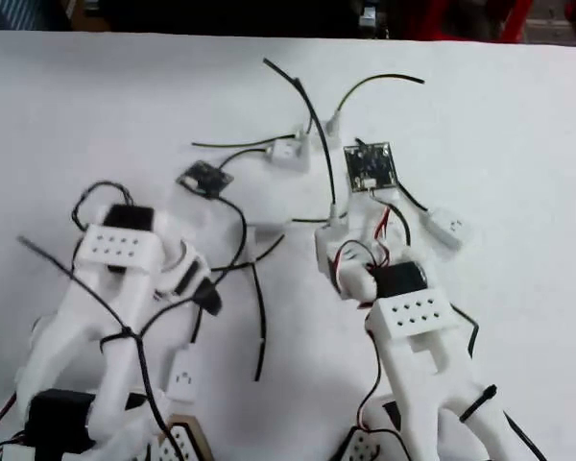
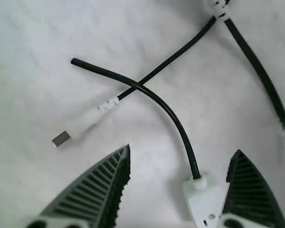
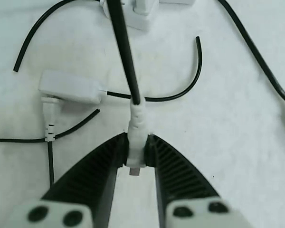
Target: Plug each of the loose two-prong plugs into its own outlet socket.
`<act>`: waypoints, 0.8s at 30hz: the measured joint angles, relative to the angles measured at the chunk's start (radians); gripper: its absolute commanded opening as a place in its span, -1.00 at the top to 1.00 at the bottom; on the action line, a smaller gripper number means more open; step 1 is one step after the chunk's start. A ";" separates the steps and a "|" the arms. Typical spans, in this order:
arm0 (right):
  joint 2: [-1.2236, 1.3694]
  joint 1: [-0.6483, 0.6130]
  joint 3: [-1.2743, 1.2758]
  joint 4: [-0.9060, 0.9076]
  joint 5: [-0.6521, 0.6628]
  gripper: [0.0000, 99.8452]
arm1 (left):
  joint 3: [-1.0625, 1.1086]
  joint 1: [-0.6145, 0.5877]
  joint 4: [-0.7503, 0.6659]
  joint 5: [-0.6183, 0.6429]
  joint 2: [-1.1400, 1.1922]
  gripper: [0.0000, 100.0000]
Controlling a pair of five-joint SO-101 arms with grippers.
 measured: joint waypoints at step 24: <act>0.000 0.029 0.034 -0.002 0.000 0.97 | 0.083 0.091 -0.207 0.080 0.261 0.92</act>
